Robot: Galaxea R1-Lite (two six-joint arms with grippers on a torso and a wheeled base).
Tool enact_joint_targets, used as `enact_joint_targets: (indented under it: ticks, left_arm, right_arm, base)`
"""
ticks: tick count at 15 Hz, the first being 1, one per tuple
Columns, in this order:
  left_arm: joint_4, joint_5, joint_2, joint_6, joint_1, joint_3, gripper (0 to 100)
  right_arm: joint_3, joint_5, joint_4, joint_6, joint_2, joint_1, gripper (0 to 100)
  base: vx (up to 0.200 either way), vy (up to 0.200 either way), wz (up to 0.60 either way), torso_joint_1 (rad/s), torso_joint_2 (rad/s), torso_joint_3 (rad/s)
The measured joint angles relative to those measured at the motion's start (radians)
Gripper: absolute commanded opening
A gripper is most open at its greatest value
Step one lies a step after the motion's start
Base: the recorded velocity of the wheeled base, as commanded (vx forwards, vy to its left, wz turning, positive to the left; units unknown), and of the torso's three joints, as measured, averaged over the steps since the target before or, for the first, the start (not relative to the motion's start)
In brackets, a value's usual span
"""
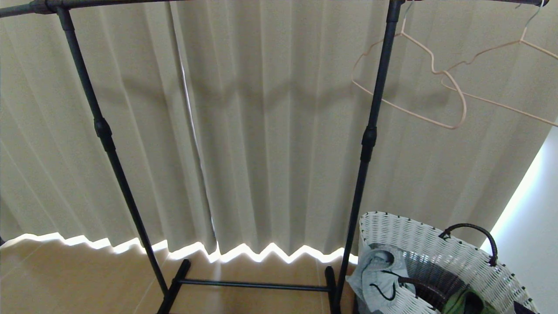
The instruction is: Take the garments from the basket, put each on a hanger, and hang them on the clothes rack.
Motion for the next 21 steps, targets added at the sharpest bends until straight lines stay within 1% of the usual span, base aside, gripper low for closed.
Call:
enact_joint_targets:
  ticks: [3, 4, 6, 9, 12, 16, 20, 21]
  left_arm:
    - [0.000, 0.000, 0.000, 0.000, 0.000, 0.000, 100]
    - [0.000, 0.000, 0.000, 0.000, 0.000, 0.000, 100]
    - [0.000, 0.000, 0.000, 0.001, 0.000, 0.000, 100]
    - [0.000, 0.000, 0.000, 0.000, 0.000, 0.000, 100]
    - [0.000, 0.000, 0.000, 0.000, 0.000, 0.000, 100]
    - [0.000, 0.000, 0.000, 0.001, 0.000, 0.000, 100]
    - [0.000, 0.000, 0.000, 0.000, 0.000, 0.000, 100]
    - [0.000, 0.000, 0.000, 0.000, 0.000, 0.000, 100]
  right_arm:
    - [0.005, 0.000, -0.079, -0.203, 0.230, -0.071, 100]
    - [0.010, 0.001, -0.103, -0.258, 0.307, -0.101, 100]
    - [0.027, 0.003, -0.171, -0.315, 0.440, -0.139, 100]
    - [0.062, 0.002, -0.320, -0.349, 0.603, -0.161, 100]
    - [0.070, -0.001, -0.390, -0.362, 0.704, -0.167, 100]
    - [0.071, -0.038, -0.517, -0.363, 0.822, -0.169, 100]
    - [0.071, -0.094, -0.653, -0.365, 0.931, -0.170, 100]
    - [0.071, -0.097, -0.656, -0.365, 0.946, -0.170, 100]
  base:
    - [0.000, 0.000, 0.00, 0.000, 0.00, 0.000]
    - [0.000, 0.000, 0.00, 0.000, 0.00, 0.000]
    - [0.000, 0.000, 0.00, 0.000, 0.00, 0.000]
    - [0.000, 0.000, 0.00, 0.000, 0.00, 0.000]
    - [0.000, 0.000, 0.00, 0.000, 0.00, 0.000]
    - [0.000, 0.000, 0.00, 0.000, 0.00, 0.000]
    - [0.000, 0.000, 0.00, 0.000, 0.00, 0.000]
    - [0.000, 0.000, 0.00, 0.000, 0.00, 0.000]
